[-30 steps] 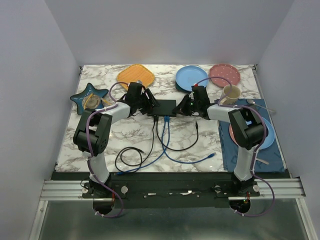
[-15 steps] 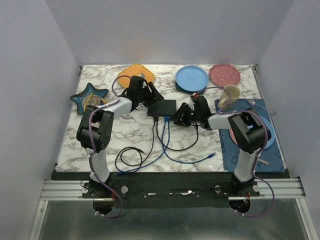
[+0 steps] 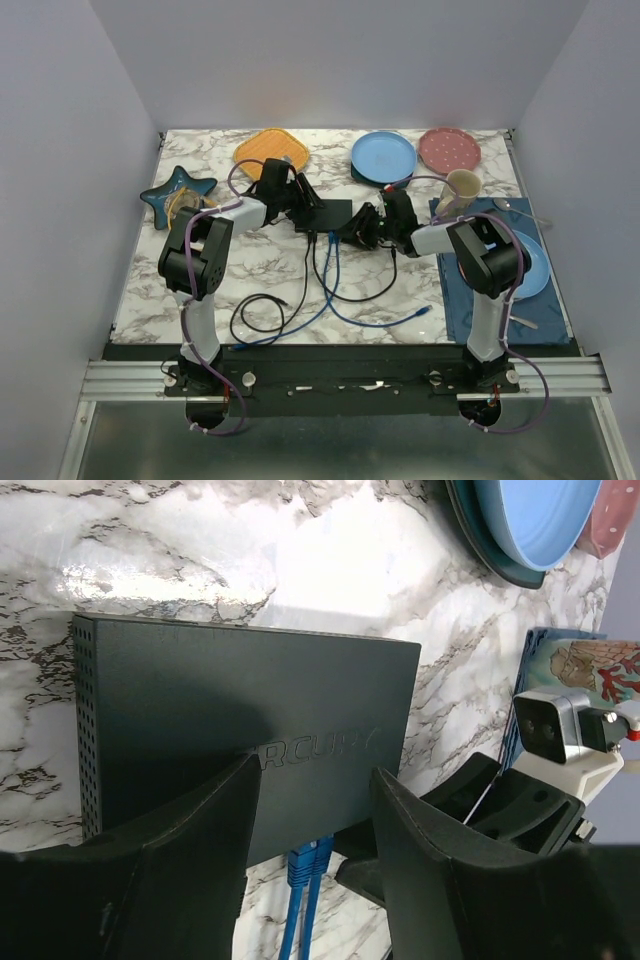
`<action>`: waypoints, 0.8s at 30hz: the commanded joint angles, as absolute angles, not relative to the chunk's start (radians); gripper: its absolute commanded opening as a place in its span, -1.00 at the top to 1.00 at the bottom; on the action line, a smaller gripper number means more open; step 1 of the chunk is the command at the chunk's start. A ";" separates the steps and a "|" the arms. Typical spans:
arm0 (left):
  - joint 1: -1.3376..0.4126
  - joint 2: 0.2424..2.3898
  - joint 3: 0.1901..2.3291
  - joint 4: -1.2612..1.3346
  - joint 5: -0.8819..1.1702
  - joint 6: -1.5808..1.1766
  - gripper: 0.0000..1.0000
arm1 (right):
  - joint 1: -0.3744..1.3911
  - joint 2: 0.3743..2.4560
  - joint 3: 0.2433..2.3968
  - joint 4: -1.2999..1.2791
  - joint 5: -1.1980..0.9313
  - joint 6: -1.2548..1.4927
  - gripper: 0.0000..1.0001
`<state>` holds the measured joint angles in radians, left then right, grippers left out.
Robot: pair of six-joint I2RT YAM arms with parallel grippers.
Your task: Pull the plug from the switch port
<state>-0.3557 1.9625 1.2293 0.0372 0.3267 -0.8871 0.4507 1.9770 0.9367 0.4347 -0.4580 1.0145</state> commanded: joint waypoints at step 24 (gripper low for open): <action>-0.364 1.999 1.184 -0.029 0.333 -0.870 -0.22 | 0.456 2.079 0.991 0.495 -0.417 1.175 0.28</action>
